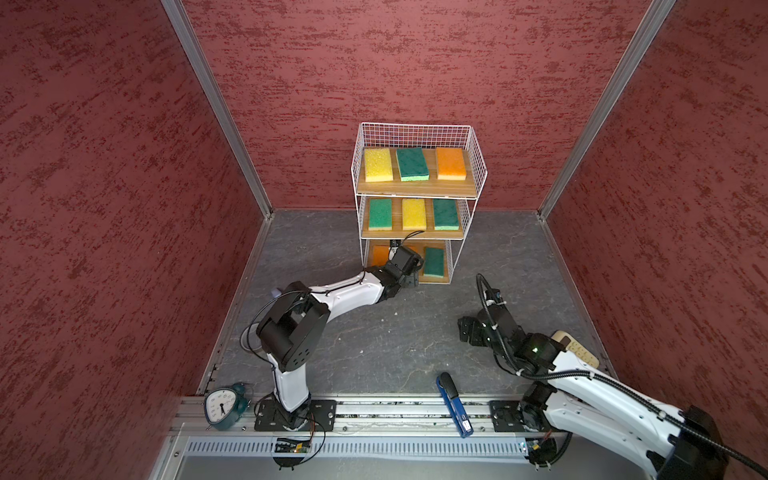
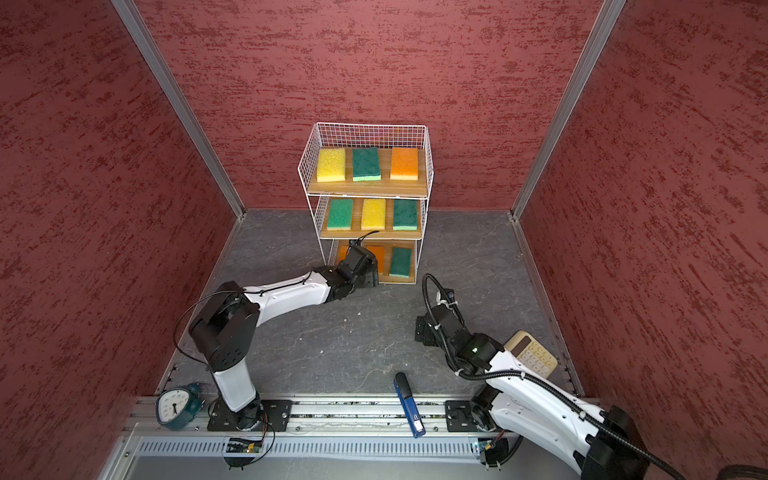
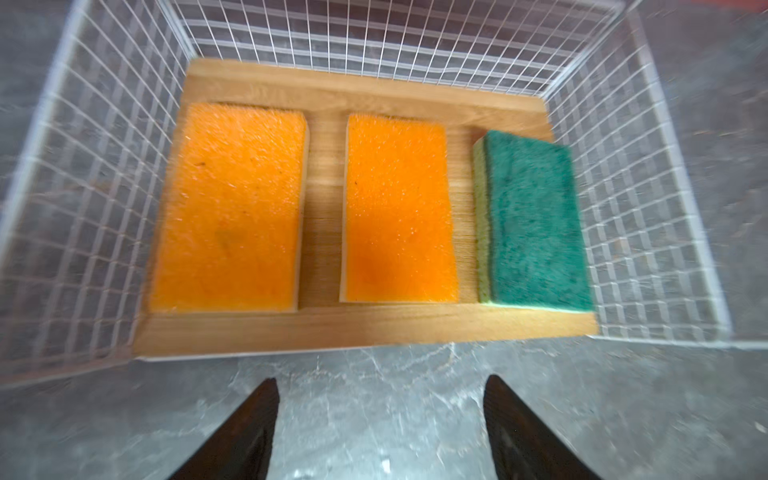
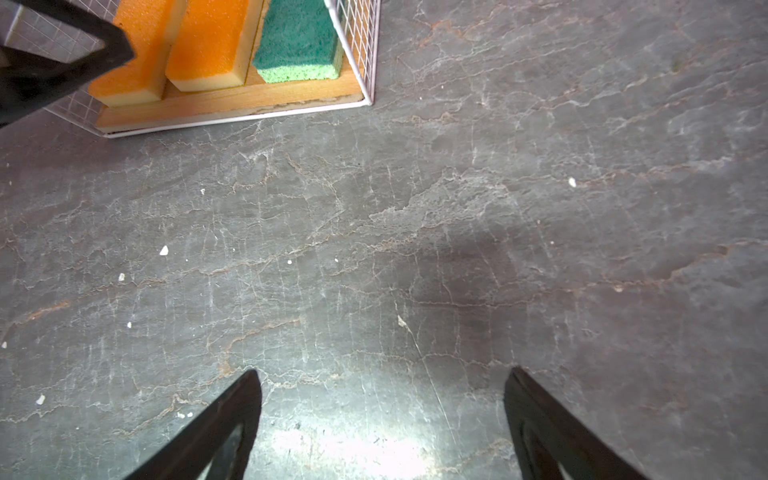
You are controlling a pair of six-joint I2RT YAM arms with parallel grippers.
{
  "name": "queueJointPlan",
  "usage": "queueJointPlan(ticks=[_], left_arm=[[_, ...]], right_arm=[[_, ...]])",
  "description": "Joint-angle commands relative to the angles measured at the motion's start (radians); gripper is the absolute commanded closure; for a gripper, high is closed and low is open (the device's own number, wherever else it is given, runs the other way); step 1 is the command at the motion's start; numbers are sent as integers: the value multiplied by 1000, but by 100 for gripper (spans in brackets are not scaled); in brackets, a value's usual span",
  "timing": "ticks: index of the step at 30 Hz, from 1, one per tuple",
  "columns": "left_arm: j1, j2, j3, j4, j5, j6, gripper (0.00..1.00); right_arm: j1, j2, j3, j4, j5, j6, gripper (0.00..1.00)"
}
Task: Place and organize the cleaning sponges onto the shelf
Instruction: 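Open the left gripper and withdraw it from the bottom shelf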
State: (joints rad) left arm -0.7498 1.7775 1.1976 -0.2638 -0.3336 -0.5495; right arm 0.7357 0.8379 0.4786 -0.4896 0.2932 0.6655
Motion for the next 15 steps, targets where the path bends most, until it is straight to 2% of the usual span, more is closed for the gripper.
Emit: queueJointPlan(ticks=[1, 7, 15], left_arm=[[-36, -104, -43, 8, -12, -3, 23], [-39, -307, -186, -38, -15, -13, 24], [0, -556, -360, -77, 34, -12, 24]], right_arm=[[-6, 11, 47, 48, 23, 31, 10], [-4, 88, 72, 140, -16, 70, 20], [-3, 191, 119, 210, -15, 129, 24]])
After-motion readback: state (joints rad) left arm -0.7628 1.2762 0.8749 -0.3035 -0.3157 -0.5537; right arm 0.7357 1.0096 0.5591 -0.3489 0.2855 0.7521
